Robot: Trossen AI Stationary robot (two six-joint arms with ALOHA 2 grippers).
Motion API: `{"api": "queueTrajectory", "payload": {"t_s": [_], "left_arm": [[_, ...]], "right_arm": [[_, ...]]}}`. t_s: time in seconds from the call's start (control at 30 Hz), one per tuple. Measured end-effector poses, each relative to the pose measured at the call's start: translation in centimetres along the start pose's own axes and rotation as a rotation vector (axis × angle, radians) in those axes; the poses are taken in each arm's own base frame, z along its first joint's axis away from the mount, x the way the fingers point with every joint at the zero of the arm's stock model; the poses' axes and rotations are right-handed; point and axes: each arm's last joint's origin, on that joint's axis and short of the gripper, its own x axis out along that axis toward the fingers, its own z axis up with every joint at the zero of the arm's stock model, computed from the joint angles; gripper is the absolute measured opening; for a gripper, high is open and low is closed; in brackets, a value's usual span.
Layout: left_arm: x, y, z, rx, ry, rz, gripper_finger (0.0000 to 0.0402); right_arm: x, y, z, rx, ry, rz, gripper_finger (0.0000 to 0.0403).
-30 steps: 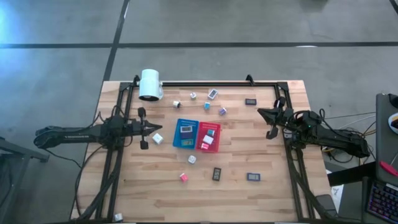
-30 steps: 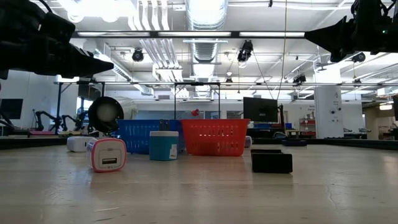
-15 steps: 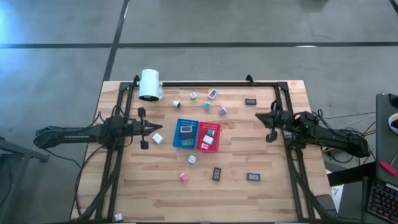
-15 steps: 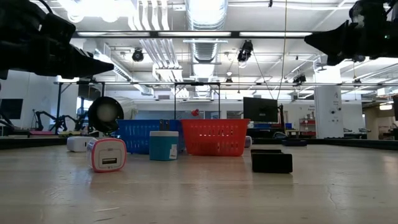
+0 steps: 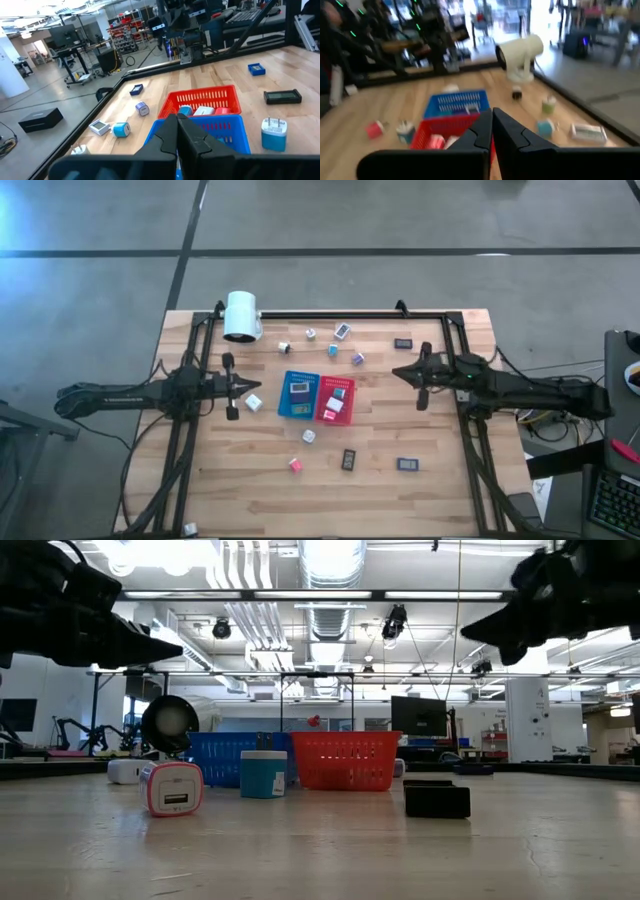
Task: Pick & Place Office items
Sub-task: Put the violet charger adapter into the red bin
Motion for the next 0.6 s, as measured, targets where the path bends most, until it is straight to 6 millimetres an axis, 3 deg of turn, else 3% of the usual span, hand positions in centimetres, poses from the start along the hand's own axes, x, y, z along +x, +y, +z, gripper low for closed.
{"api": "queueTrajectory", "payload": {"t_s": [0.23, 0.43, 0.6], "left_arm": [[0.0, 0.0, -0.2, 0.004, 0.017, -0.005, 0.0003], [0.0, 0.0, -0.2, 0.004, 0.017, -0.005, 0.0003], [0.0, 0.0, -0.2, 0.004, 0.018, -0.004, 0.0003]], "right_arm": [[3.9, -0.4, 2.7, -0.079, 0.346, -0.046, 0.0008], [8.8, -1.3, 6.7, -0.219, 0.556, -0.043, 0.0009], [12.9, -1.9, 8.1, -0.344, 0.768, 0.019, 0.0034]]}}
